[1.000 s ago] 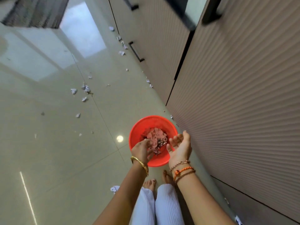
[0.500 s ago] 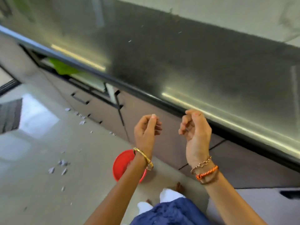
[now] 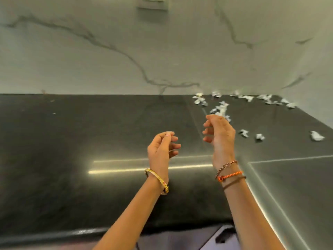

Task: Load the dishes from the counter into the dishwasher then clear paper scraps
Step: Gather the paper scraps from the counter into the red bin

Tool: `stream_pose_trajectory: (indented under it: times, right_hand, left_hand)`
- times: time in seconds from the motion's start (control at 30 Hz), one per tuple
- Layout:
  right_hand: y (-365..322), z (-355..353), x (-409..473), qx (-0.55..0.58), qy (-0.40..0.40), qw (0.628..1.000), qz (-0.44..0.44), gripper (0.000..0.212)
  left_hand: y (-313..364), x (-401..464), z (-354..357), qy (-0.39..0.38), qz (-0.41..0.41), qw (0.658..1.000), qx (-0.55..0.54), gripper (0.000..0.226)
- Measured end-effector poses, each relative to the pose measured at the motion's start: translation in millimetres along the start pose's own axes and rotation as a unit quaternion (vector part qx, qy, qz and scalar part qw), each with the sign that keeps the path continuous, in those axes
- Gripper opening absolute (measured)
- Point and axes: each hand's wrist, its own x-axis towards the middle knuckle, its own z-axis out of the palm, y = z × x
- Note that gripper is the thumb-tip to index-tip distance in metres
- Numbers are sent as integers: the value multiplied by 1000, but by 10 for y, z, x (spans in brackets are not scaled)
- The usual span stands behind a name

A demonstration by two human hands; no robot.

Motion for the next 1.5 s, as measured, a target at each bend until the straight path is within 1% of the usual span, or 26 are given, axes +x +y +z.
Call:
stream_pose_trajectory:
  times: [0.07,0.13,0.2,0.23,0.27,0.33,0.4,0.43,0.5,0.57,0.63,0.7,0.77,0.8,0.9,0.93,1.0,1.07,1.13,1.2,1.27,1.3,1.33,1.37,1.43,1.5]
  right_hand:
    - [99,-310,402,-66,25,997,-31,16]
    - [249,-644,743,-181,45,980,-74,6]
    - [394,-969,979,-355,91,924,-112,23]
    - [445,-1126,1064,-416,119,894,-120,30]
    - [498,-1284,1150,-451,141,873,-117,35]
    - [609,-1520,1255,-476,169,858,-92,43]
    - [735,-1679,1349,-479,185,854,-78,51]
    - [770,-1697,1399,-471,182,860,-69,53]
    - [825,-1640,1496,-453,158,877,-44,54]
    - [883,-1549,1610,-459,126,879,-36,54]
    - [984,-1474,1705,-492,80,865,-53,44]
    - [1082,-1435,1736,-518,42,849,-95,24]
    - [1101,-1421,1737,-508,30,852,-123,12]
    - [1101,-1427,1750,-504,26,853,-133,12]
    - [1099,-1459,1816,-510,26,845,-157,24]
    - [1100,-1471,1831,-493,40,851,-175,27]
    - [1049,-1473,1859,-421,88,880,-202,28]
    - [978,-1402,1895,-350,132,905,-204,27]
    - [931,-1244,1959,-286,150,922,-214,26]
    - [936,-1049,2049,-238,125,932,-245,28]
    - [987,-878,2126,-209,60,938,-269,21]
    - [1019,-814,2146,-210,21,939,-273,15]
    - [1047,-766,2155,-222,-11,935,-276,15]
    - [1072,-742,2164,-236,-31,930,-281,20]
    - [1067,-766,2200,-258,-21,920,-295,25]
    - [1028,-859,2270,-292,26,908,-298,22]
  left_hand:
    - [-145,179,383,-21,-19,1000,5,21]
    - [-306,346,721,-18,-49,999,-1,20]
    - [-473,501,1007,-12,-78,997,-10,17]
    - [-568,571,1146,-13,-86,996,-6,17]
    - [-677,633,1291,-16,-88,996,4,17]
    - [-856,713,1521,-20,-92,995,20,18]
    - [-1034,779,1728,-28,-106,993,32,18]
    - [-1110,818,1816,-36,-112,992,35,18]
    - [-1202,911,1936,-43,-116,992,37,19]
    - [-1243,1052,2045,-35,-132,990,22,18]
    - [-1246,1202,2142,-27,-155,988,-5,18]
    - [-1268,1314,2222,0,-161,987,-15,18]
    - [-1295,1372,2299,40,-152,987,-18,19]
    - [-1305,1382,2327,56,-145,988,-25,20]
    - [-1349,1367,2344,82,-133,987,-40,23]
    - [-1356,1377,2337,78,-133,987,-45,24]
    - [-1347,1423,2325,61,-147,985,-59,23]
    - [-1318,1471,2306,30,-192,977,-89,20]
    - [-1275,1545,2281,-15,-233,964,-129,19]
    - [-1241,1630,2230,-45,-261,950,-166,24]
    - [-1216,1724,2156,-52,-289,928,-228,32]
    - [-1202,1770,2120,-52,-302,914,-267,35]
    - [-1190,1811,2087,-51,-310,900,-302,37]
    - [-1180,1854,2057,-51,-313,891,-324,38]
    - [-1161,1921,2012,-38,-311,892,-326,37]
    - [-1118,1975,1986,-11,-308,898,-316,33]
